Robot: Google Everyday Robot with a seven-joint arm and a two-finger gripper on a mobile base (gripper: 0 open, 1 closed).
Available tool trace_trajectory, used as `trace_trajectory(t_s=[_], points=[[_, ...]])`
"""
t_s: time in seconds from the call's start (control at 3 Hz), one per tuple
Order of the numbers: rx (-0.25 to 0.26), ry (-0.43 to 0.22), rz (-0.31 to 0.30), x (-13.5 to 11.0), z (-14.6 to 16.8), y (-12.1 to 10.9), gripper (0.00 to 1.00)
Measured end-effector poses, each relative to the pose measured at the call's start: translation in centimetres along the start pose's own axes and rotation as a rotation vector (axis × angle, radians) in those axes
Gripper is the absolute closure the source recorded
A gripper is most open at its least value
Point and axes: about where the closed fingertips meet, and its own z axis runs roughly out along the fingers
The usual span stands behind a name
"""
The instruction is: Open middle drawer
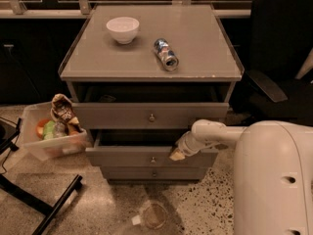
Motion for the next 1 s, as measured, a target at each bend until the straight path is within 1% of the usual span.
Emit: trace_trajectory(t_s=[0.33,0.67,1.0], points=[[-0.021,0.007,-0.009,0.1,0.5,0.5,0.01],[-0.079,0.021,-0.017,1.4,0.3,2.7,0.00],[-0.109,0.035,-0.011,2.9,-1.4,5.3,0.00]])
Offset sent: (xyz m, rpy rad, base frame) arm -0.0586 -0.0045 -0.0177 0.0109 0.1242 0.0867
